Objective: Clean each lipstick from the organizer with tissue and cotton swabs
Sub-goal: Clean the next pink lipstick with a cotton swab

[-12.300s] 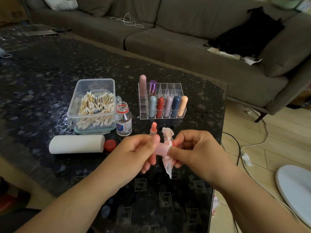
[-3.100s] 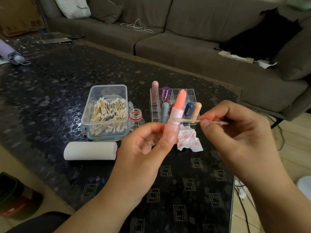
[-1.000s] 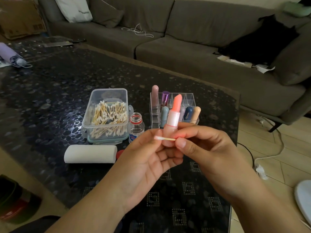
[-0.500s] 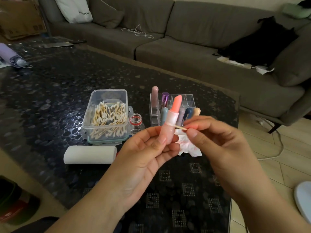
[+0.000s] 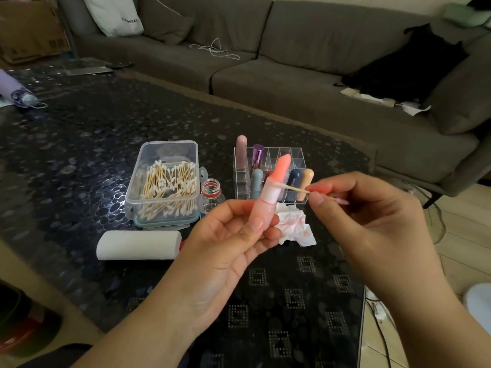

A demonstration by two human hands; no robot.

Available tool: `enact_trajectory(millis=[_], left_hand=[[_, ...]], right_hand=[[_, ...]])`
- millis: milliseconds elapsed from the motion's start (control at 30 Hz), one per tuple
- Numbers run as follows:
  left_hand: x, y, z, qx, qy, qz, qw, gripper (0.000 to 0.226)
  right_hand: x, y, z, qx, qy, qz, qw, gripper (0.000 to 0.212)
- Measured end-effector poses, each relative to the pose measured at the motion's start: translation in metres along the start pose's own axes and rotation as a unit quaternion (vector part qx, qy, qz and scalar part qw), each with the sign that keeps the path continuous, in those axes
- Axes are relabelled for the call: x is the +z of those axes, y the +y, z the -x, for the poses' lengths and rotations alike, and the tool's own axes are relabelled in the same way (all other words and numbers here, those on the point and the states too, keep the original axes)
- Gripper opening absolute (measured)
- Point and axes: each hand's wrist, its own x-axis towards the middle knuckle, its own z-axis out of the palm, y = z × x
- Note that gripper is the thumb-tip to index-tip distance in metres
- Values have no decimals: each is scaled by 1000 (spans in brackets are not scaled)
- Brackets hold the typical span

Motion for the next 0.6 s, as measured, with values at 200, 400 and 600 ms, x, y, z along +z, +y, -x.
enact_trajectory(millis=[200,400,600], left_hand=[[2,0,1,18,8,-3,1000,12],[3,0,3,34,0,-37,999,14],[0,0,4,43,8,-38,998,13]], right_hand=[[-3,1,0,19,11,-20,1000,9],[4,-1,0,-6,-10,2,1000,9],[1,-1,-1,22,8,-23,999,10]])
